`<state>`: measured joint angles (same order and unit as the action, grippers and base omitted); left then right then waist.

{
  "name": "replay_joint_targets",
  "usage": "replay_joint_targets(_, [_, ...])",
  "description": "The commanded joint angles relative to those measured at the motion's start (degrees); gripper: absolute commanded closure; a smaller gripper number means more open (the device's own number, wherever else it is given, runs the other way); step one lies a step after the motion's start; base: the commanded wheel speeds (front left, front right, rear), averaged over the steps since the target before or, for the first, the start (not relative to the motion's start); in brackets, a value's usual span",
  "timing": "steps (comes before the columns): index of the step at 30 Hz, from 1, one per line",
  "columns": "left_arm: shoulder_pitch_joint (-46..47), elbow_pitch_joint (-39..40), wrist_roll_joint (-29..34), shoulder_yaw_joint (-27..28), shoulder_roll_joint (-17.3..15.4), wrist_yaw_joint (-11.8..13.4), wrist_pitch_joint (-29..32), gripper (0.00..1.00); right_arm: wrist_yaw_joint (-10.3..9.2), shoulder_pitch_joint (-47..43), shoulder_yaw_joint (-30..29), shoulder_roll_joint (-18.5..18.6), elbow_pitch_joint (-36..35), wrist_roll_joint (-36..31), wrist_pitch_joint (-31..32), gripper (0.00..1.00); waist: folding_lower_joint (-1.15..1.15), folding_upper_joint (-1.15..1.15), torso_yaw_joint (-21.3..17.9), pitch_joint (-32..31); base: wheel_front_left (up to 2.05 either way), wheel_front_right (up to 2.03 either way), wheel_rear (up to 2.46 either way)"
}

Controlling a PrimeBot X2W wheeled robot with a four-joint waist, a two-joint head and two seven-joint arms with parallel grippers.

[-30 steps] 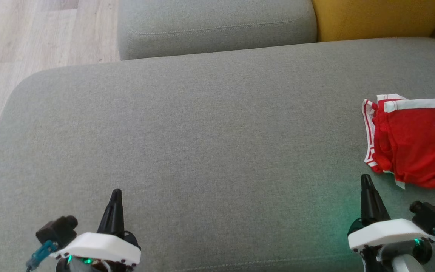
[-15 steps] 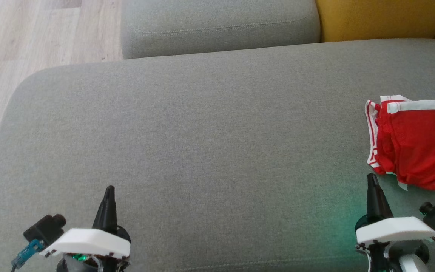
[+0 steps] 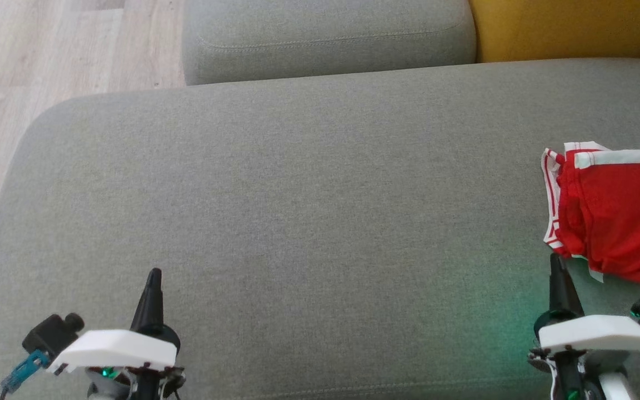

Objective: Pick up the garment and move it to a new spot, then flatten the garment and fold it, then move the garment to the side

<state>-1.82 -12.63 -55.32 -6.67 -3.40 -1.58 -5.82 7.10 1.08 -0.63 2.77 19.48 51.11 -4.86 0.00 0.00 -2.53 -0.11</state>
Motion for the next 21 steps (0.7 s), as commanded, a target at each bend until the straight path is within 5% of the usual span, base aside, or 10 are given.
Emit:
replay_joint_targets(1, [3.03, 1.6, -1.08, 1.47, -0.88, -0.33, 0.28, 1.0, 0.19, 3.3, 0.24, 0.82, -2.2, 1.28, 0.22, 1.0, 0.0, 0.0, 0.03, 0.0, 0.0, 0.0, 0.0])
replay_joint_targets(21, [4.56, 0.67, -13.24, 4.43, -1.01, -2.12, 3.49, 1.0, 0.26, 3.84, -1.35, 0.86, -3.27, 14.37, 3.49, 1.0, 0.0, 0.0, 0.83, 0.1, 0.0, 0.0, 0.0])
